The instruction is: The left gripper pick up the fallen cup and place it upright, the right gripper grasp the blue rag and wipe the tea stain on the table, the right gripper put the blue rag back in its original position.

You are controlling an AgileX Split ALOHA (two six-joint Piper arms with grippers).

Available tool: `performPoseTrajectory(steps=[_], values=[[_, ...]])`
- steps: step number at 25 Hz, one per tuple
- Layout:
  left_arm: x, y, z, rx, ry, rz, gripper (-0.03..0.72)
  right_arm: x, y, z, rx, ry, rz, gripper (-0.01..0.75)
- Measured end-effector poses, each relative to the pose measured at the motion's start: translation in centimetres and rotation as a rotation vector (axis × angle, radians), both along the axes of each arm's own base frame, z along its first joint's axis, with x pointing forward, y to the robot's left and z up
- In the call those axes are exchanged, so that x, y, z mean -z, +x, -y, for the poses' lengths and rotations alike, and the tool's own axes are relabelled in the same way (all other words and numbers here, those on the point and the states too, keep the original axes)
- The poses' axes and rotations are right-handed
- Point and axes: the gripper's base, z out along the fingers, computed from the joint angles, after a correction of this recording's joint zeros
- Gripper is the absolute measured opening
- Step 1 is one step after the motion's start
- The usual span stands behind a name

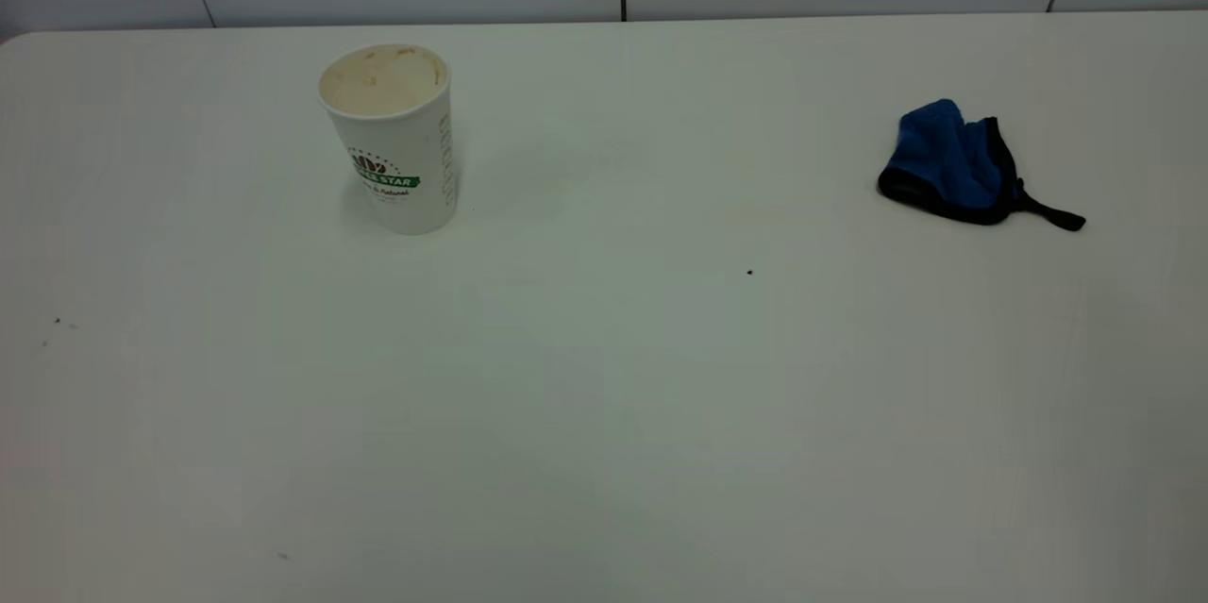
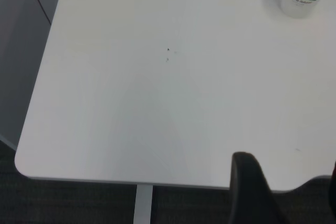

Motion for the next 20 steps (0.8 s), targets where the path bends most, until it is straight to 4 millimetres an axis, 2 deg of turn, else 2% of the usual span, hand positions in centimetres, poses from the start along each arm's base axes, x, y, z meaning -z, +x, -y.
performPoseTrajectory(steps=[10,20], values=[[0.0,0.0,0.0,0.000,0.000,0.000,0.402,0.5,-1.7,0.0,0.086,0.003,0.175,0.631],[0.0,0.0,0.0,0.000,0.000,0.000,0.402,0.5,-2.1,-0.1,0.083,0.010,0.207,0.630]])
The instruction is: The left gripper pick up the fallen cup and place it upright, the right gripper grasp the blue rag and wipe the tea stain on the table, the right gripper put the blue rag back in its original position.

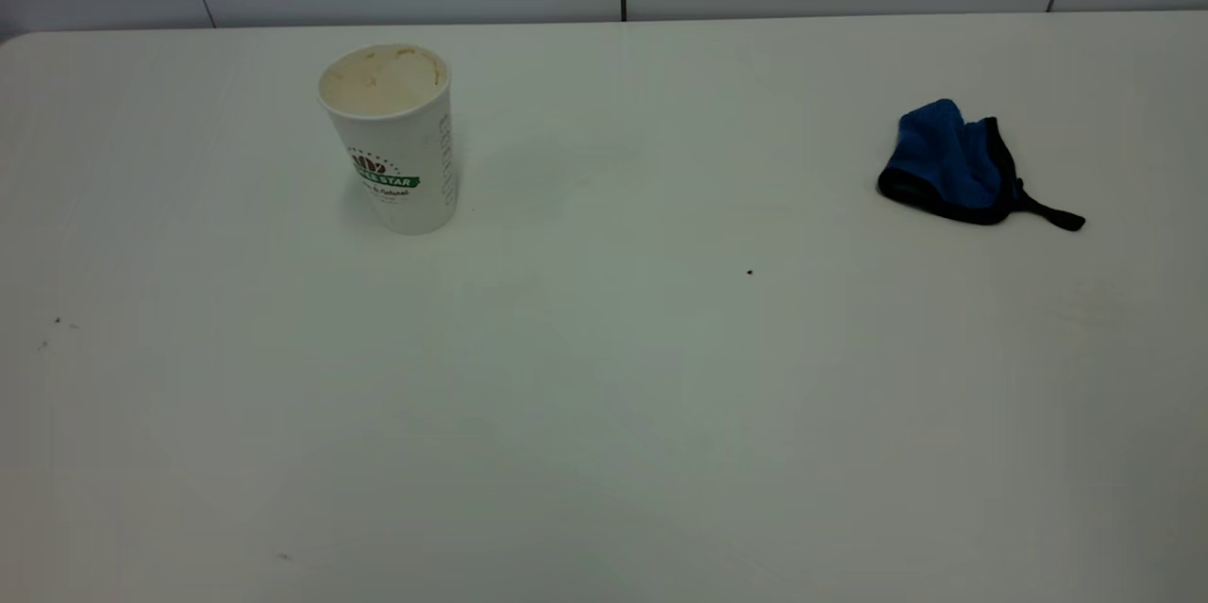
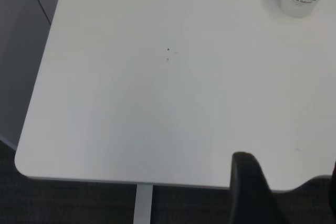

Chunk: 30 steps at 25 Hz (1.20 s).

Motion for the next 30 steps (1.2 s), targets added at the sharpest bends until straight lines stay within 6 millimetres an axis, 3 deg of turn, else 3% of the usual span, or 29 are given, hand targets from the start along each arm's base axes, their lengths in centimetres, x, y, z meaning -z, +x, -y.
performPoseTrajectory(steps=[8,30], values=[[0.00,0.00,0.00,0.000,0.000,0.000,0.402,0.00,0.00,-0.05,-0.003,0.005,0.000,0.603],[0.00,0.00,0.00,0.000,0.000,0.000,0.402,0.00,0.00,-0.06,-0.004,0.006,0.000,0.293]])
